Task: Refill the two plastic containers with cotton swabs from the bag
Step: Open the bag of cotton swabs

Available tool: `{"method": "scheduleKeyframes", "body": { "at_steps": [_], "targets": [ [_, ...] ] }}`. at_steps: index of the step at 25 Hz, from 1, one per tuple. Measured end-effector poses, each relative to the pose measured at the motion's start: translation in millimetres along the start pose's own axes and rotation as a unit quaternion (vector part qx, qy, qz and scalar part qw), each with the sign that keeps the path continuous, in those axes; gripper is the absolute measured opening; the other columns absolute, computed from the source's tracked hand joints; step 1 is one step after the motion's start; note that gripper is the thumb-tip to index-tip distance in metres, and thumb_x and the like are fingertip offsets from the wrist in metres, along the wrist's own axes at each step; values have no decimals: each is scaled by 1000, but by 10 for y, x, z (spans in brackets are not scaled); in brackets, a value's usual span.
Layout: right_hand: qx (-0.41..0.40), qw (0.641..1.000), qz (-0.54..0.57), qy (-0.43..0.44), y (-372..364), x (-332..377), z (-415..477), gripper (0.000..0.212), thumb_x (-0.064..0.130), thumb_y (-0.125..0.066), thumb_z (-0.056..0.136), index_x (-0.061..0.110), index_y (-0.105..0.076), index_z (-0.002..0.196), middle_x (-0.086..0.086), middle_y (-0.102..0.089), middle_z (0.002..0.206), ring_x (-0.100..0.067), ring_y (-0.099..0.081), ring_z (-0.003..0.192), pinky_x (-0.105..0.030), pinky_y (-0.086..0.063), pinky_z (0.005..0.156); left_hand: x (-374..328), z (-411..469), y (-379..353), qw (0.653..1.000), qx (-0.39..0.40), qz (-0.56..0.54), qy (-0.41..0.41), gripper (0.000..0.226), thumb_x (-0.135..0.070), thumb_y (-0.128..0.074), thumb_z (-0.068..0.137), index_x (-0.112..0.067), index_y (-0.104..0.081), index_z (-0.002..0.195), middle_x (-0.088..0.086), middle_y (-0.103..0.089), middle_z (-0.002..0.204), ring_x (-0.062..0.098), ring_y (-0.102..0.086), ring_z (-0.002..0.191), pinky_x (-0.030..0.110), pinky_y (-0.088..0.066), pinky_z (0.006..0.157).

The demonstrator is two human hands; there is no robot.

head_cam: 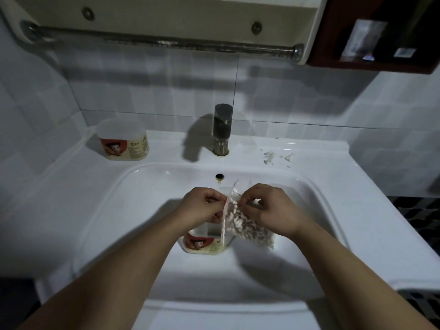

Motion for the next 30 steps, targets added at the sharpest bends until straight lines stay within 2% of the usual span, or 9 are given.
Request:
{"method": "scheduleKeyframes", "body": {
  "at_steps": [5, 10, 14, 16, 19, 21, 24, 26, 30],
  "targets": [
    [-2, 1000, 12, -10, 4, -19, -7, 9, 25, -73, 87, 34, -76, 89, 17, -68, 97, 2, -63, 94, -16, -49, 83, 0, -4, -4, 1000, -1, -8, 2, 9, -14, -71, 93, -9, -78, 93, 14, -77, 89, 23, -74, 78, 37, -64, 75],
    [-1, 1000, 19, -12, -1, -25, -15, 11, 25, -73, 86, 36, -75, 85, 17, -68, 96, 0, -63, 93, -21, -51, 83, 0, -6, -8, 1000, 9, 2, 3, 7, -13, -74, 91, -8, -78, 93, 18, -76, 89, 21, -73, 75, 37, -64, 75],
    [-3, 1000, 15, -13, 2, -2, -22, 7, 27, -73, 87, 33, -75, 86, 16, -67, 95, 0, -63, 91, -21, -51, 81, -24, -19, 4, 1000, -13, 8, -5, 5, -14, -78, 88, -10, -78, 90, 14, -76, 82, 22, -74, 74, 39, -64, 74],
    [-21, 1000, 8, -16, 33, 39, -23, 6, 33, -72, 89, 31, -72, 83, 15, -66, 92, 0, -62, 88, -19, -49, 78, -37, -22, -22, 1000, -12, -14, -4, 4, -12, -76, 89, -9, -78, 86, 13, -75, 75, 24, -73, 71, 38, -64, 73],
    [-54, 997, 29, -40, 80, 62, -35, 16, 45, -73, 88, 32, -70, 80, 13, -67, 91, 2, -62, 85, -14, -46, 73, -80, -65, -132, 997, 18, -75, 5, 9, -5, -68, 94, -2, -75, 89, 8, -67, 65, 16, -65, 62, 28, -58, 64],
    [-70, 994, 64, -54, 87, 49, -32, 14, 43, -73, 87, 32, -71, 80, 13, -68, 90, 2, -63, 86, -14, -47, 73, -105, -88, -192, 994, 34, -108, 8, 11, -3, -65, 96, 3, -74, 95, 8, -66, 67, 13, -63, 61, 24, -56, 60],
    [-82, 990, 93, -73, 114, 18, -11, 13, 35, -71, 88, 29, -73, 77, 14, -72, 84, 1, -66, 84, -20, -50, 75, -132, -100, -211, 992, 41, -123, 7, 9, -4, -69, 94, 1, -75, 97, 8, -71, 74, 12, -65, 65, 24, -55, 61],
    [-73, 989, 98, -85, 108, 2, -10, 13, 30, -70, 88, 26, -73, 76, 16, -73, 81, 2, -67, 82, -16, -48, 72, -140, -106, -219, 991, 47, -125, 7, 8, -5, -70, 93, -1, -76, 96, 8, -72, 75, 12, -66, 67, 25, -55, 63],
    [-86, 986, 115, -89, 129, 3, -18, 14, 22, -68, 84, 21, -68, 70, 8, -70, 69, -1, -62, 63, -15, -45, 60, -122, -115, -259, 989, 49, -135, 22, 10, -5, -65, 96, -1, -75, 95, 11, -68, 76, 13, -65, 67, 26, -56, 64]
  ]
}}
Point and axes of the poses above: each hand's wrist, its own z-axis towards the middle knuckle, its own y-axis out of the back of the hand, x = y × z, the point moved 10 cm from there along z, towards the middle knuckle
